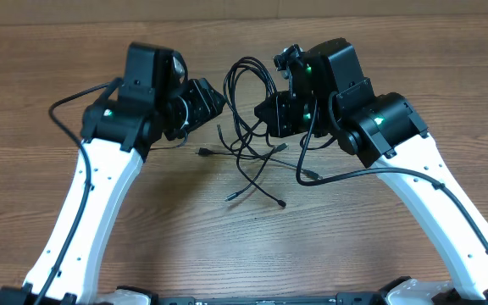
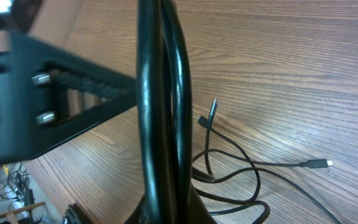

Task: Untangle cables
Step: 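Hold the cable bundle up with the right gripper while the left gripper returns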

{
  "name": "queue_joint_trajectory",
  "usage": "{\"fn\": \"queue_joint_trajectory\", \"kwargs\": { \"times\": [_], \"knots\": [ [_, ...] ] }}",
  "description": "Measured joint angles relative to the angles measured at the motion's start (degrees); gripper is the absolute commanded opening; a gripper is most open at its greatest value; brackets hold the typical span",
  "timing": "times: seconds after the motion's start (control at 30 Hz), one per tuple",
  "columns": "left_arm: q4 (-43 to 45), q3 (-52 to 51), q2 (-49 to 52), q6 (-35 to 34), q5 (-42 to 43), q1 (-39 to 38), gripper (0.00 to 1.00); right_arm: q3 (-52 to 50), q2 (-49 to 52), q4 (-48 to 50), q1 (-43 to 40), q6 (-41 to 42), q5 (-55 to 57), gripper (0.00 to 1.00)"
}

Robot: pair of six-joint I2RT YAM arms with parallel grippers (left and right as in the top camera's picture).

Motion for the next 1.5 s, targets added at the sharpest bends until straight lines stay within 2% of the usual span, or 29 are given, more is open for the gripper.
{"fn": "queue_joint_trajectory", "kwargs": {
  "times": [0.1, 0.13, 0.2, 0.4, 0.7, 0.87, 1.5],
  "knots": [
    [1.0, 0.0, 2.0, -0.4, 0.4, -0.3, 0.59, 0.0, 0.0, 0.0, 0.0, -0.1, 0.0, 0.04],
    [1.2, 0.0, 2.5, -0.4, 0.7, -0.4, 0.55, 0.0, 0.0, 0.0, 0.0, -0.2, 0.0, 0.04],
    [1.4, 0.0, 3.0, -0.4, 1.0, -0.7, 0.54, 0.0, 0.0, 0.0, 0.0, -0.3, 0.0, 0.04],
    [1.2, 0.0, 2.9, 0.1, 1.7, -0.7, 0.64, 0.0, 0.0, -0.6, 0.0, -1.3, 0.9, 0.04],
    [0.5, 0.0, -1.2, 1.2, 0.9, -0.7, 0.74, 0.0, 0.0, -1.2, 0.0, -2.0, 3.1, 0.04],
    [0.9, 0.0, -4.9, 1.4, -0.7, -0.7, 0.75, 0.0, 0.0, -1.2, 0.1, -2.0, 3.1, 0.04],
    [-0.5, 0.0, -4.7, 1.4, -5.0, -1.3, 0.77, 0.0, 0.0, -0.7, 2.6, -2.0, 3.2, 0.04]
  ]
}}
